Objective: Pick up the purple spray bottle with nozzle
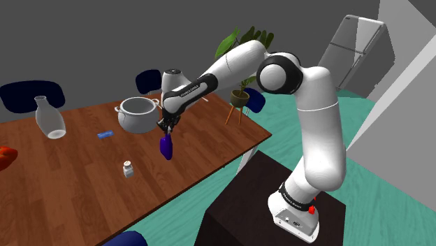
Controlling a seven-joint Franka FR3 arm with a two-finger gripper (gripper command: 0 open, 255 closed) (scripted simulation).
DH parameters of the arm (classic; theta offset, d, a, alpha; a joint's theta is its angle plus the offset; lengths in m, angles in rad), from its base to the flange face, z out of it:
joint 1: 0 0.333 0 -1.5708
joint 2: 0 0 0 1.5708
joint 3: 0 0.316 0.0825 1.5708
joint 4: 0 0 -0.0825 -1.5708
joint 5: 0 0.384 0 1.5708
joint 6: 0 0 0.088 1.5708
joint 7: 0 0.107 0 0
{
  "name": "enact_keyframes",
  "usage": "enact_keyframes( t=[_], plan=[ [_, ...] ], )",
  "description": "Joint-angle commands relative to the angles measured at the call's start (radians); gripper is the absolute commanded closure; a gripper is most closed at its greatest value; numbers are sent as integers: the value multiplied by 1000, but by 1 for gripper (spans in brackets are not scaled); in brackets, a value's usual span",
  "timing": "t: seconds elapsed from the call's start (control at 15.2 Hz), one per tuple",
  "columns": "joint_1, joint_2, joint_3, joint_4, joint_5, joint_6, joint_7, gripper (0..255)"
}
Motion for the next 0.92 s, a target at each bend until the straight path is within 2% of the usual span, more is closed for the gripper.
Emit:
enact_keyframes(
  t=[0.0,0.86],
  plan=[
    [0,-21,2,-6,2,-15,0,255],
    [-6,-116,10,5,13,-121,-8,255]
  ],
)
